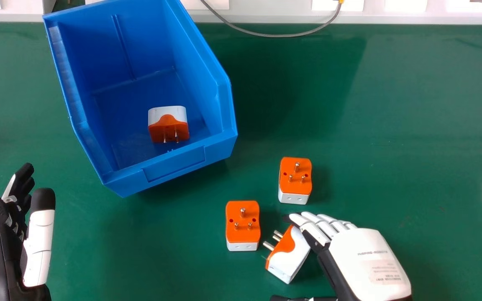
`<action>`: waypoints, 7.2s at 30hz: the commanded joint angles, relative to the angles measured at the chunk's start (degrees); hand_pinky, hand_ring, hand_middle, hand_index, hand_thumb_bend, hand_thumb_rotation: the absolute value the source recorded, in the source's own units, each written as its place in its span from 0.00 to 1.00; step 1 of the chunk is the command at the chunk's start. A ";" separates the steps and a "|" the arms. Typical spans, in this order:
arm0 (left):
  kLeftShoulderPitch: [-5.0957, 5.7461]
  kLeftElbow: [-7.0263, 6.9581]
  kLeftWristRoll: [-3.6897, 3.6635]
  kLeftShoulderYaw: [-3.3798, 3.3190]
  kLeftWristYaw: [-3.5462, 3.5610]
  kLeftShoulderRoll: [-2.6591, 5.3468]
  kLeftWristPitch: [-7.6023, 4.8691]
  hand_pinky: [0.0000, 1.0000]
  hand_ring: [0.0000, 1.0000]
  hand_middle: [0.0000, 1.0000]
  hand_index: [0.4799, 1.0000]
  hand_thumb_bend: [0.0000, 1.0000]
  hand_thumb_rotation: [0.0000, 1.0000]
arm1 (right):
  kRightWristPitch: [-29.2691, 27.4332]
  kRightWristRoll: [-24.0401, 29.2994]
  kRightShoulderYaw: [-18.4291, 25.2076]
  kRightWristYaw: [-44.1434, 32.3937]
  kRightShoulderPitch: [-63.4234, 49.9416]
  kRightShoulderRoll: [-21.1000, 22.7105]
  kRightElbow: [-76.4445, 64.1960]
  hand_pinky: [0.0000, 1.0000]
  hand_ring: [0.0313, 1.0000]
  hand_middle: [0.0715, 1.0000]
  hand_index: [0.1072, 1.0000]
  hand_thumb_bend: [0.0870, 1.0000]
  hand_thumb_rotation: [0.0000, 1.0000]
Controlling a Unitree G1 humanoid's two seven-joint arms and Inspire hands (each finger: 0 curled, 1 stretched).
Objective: Pick all objects and put in blue box
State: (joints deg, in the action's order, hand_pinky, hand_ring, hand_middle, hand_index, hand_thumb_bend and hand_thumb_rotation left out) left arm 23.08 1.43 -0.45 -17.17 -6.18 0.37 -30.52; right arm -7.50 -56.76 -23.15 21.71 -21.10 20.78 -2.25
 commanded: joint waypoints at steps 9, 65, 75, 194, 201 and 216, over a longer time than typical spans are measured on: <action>0.90 -2.31 0.05 -0.33 0.01 -0.65 0.42 0.93 0.90 0.89 0.82 0.95 0.87 | 1.33 -0.31 -0.88 1.34 2.02 -0.85 2.25 0.78 0.82 0.84 0.82 0.41 0.46; 1.36 -6.09 -0.82 -0.92 0.39 -1.72 3.67 0.85 0.86 0.86 0.76 0.96 0.83 | 9.16 6.88 0.66 -13.40 3.40 1.48 -10.54 0.29 0.33 0.41 0.46 0.46 0.00; 0.52 -6.85 -0.82 -0.94 0.40 -1.66 5.11 0.82 0.84 0.84 0.73 0.96 0.80 | 7.88 13.07 7.42 -21.29 3.14 -0.40 -34.53 0.08 0.09 0.40 0.43 0.46 0.00; 0.92 -9.45 0.57 -0.30 0.31 -1.60 6.66 0.83 0.84 0.83 0.68 0.93 0.78 | 11.98 5.18 -17.05 -1.18 79.86 -29.89 50.08 1.00 1.00 1.00 1.00 0.74 0.58; 0.78 -9.47 0.16 -0.45 0.40 -1.67 6.89 0.83 0.84 0.83 0.68 0.92 0.78 | 14.58 4.90 -17.81 -0.26 80.18 -30.14 50.14 1.00 1.00 1.00 1.00 0.70 0.49; 0.78 -9.75 0.30 -0.41 0.43 -1.42 7.21 0.83 0.84 0.83 0.68 0.93 0.78 | 15.98 5.86 -17.63 -3.66 72.19 -26.69 35.76 1.00 1.00 1.00 1.00 0.70 0.44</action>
State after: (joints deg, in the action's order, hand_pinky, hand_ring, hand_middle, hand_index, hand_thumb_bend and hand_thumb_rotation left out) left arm 23.60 -7.23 -0.09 -17.24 -5.52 -0.85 -23.07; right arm 8.30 -50.39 -41.23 18.45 52.45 -6.37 37.56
